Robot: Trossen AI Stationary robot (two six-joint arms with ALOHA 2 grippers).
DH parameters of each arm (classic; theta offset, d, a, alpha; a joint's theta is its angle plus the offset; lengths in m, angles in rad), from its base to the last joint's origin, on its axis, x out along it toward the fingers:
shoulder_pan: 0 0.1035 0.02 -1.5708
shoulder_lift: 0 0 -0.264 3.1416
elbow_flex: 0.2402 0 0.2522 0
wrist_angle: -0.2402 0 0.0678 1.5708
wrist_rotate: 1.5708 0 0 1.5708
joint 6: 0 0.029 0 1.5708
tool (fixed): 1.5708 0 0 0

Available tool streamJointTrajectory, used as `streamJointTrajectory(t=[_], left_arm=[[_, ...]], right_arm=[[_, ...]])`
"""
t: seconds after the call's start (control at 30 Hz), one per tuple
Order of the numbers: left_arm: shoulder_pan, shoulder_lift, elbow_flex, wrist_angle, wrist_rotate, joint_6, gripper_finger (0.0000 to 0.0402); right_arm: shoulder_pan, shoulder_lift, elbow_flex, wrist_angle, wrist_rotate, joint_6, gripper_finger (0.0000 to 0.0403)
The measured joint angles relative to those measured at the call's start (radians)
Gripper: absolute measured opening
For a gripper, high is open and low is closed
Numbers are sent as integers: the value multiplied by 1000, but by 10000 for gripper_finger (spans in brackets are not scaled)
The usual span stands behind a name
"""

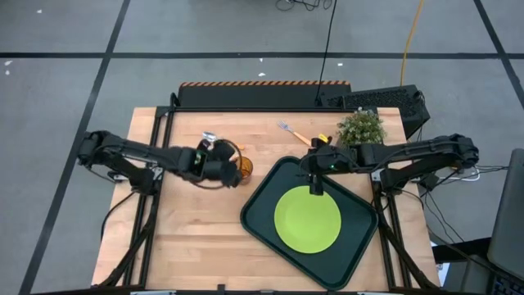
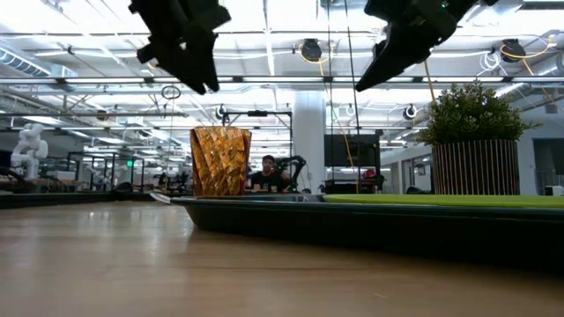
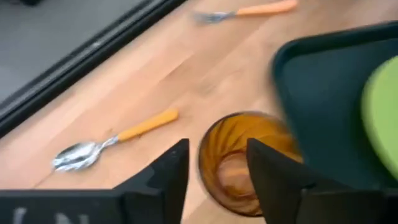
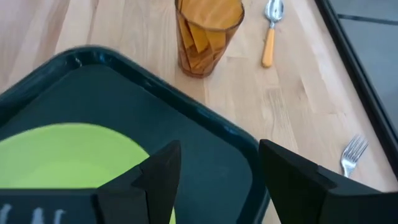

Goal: Pick and place plate/cup/fork/spoon on tray
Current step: Put the brown cup on the black tray to the top right of the green plate

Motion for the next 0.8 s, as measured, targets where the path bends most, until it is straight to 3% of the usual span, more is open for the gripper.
streamJointTrajectory(t=[0.23,0.5,0.67,0.8], left_arm=[[103,13,171,-58,172,143,101],[193,87,273,-285,333,144,110],[168,113,273,-208,336,188,123],[153,112,273,-149,310,241,124]], right_arm=[[-4,-2,0,44,1,-41,210],[-5,-17,-1,-49,2,-56,210],[-5,-45,-2,-70,3,-53,210],[-4,-62,-32,17,1,-51,210]])
